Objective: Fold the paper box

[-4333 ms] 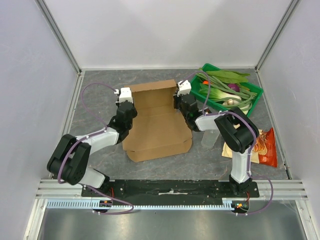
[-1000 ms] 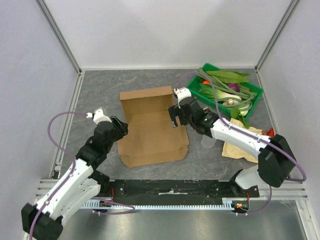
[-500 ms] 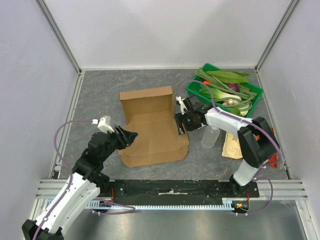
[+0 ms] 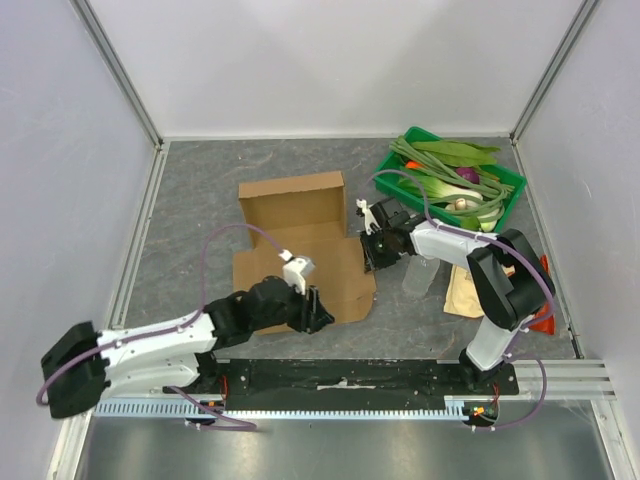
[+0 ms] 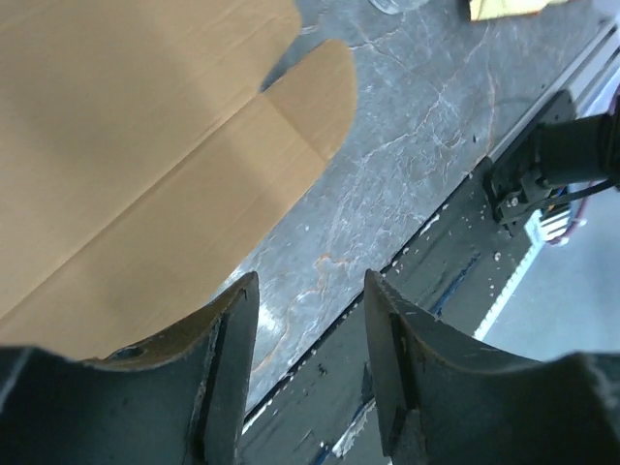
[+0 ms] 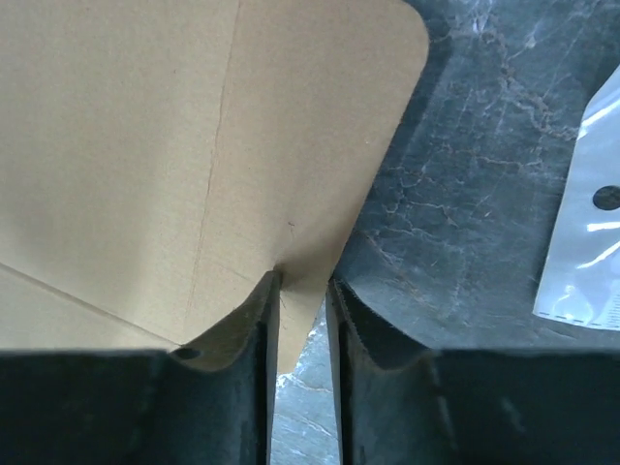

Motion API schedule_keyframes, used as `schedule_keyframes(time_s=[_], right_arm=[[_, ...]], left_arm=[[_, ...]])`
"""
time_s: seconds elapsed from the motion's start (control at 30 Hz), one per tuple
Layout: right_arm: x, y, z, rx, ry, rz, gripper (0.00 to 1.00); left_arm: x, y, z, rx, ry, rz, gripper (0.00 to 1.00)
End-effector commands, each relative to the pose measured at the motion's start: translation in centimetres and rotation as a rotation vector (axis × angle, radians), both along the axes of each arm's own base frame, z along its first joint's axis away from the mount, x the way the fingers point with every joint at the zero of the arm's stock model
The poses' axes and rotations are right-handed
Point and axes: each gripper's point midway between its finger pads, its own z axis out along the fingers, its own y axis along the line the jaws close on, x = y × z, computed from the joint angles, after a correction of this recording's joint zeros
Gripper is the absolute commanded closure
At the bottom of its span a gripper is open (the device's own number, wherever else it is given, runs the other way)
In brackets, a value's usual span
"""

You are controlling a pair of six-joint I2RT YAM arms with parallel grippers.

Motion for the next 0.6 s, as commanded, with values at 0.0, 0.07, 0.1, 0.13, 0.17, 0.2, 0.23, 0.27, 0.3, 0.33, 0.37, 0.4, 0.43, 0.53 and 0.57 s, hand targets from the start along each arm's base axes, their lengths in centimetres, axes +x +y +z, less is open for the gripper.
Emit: schedule_keyframes(time_s=[0.0, 0.07, 0.1, 0.13, 0.17, 0.2, 0.23, 0.27, 0.3, 0.33, 0.37, 0.4, 0.43, 0.53, 0.57], right_arm=[[-0.3, 0.5, 0.7, 0.076, -0.01, -0.018, 0.84], [-0.1, 0.4, 0.8, 0.067, -0.016, -0.023, 0.99], [0.1, 0.5, 1.0, 0.073, -0.014, -0.021, 1.0], [0.2, 0.5, 1.1, 0.079, -0.013, -0.019, 1.0], [0.1, 0.7, 1.0, 0.089, -0.001, -0.015, 1.0], [0.2, 0.8, 1.0, 0.095, 0.007, -0.013, 1.0], [0.2, 0.9, 1.1, 0.103, 0.013, -0.01, 1.0], [0.0, 1.0, 1.1, 0.114, 0.023, 0.002, 1.0], [0.1, 1.1, 1.2, 0.118, 0.022, 0.009, 1.0], [0.1, 1.1, 1.2, 0.118, 0.024, 0.008, 1.0], [0.0, 1.0, 1.3, 0.119, 0.028, 0.008, 1.0], [0.1, 1.1, 1.3, 0.124, 0.025, 0.013, 1.0], [0.1, 1.0, 1.2, 0.125, 0.03, 0.015, 1.0], [0.1, 1.1, 1.4, 0.135, 0.034, 0.014, 1.0], [0.1, 1.2, 1.6, 0.138, 0.033, 0.015, 1.0]], left_arm=[[1.5, -4.1, 2.3, 0.111, -0.282, -0.049, 0.43], [0.1, -4.9, 0.8, 0.263, -0.386, -0.158, 0.38], [0.7, -5.6, 0.5, 0.34, -0.426, -0.155, 0.35], [-0.1, -5.8, -0.3, 0.406, -0.446, -0.209, 0.34], [-0.3, -5.7, -0.8, 0.474, -0.482, -0.262, 0.32], [-0.2, -6.2, -0.4, 0.496, -0.507, -0.272, 0.3], [-0.7, -6.3, -1.2, 0.532, -0.516, -0.312, 0.29], [-0.6, -6.2, -1.4, 0.558, -0.531, -0.332, 0.28], [-0.6, -6.3, -1.3, 0.566, -0.539, -0.338, 0.27], [-0.4, -6.2, -1.8, 0.595, -0.543, -0.346, 0.27], [0.0, -5.7, -1.9, 0.644, -0.551, -0.344, 0.26], [0.7, -5.3, -2.0, 0.69, -0.567, -0.317, 0.26], [0.8, -5.1, -2.9, 0.739, -0.572, -0.336, 0.26], [0.9, -5.1, -3.9, 0.798, -0.599, -0.357, 0.28], [1.4, -5.1, -3.8, 0.82, -0.615, -0.339, 0.31]])
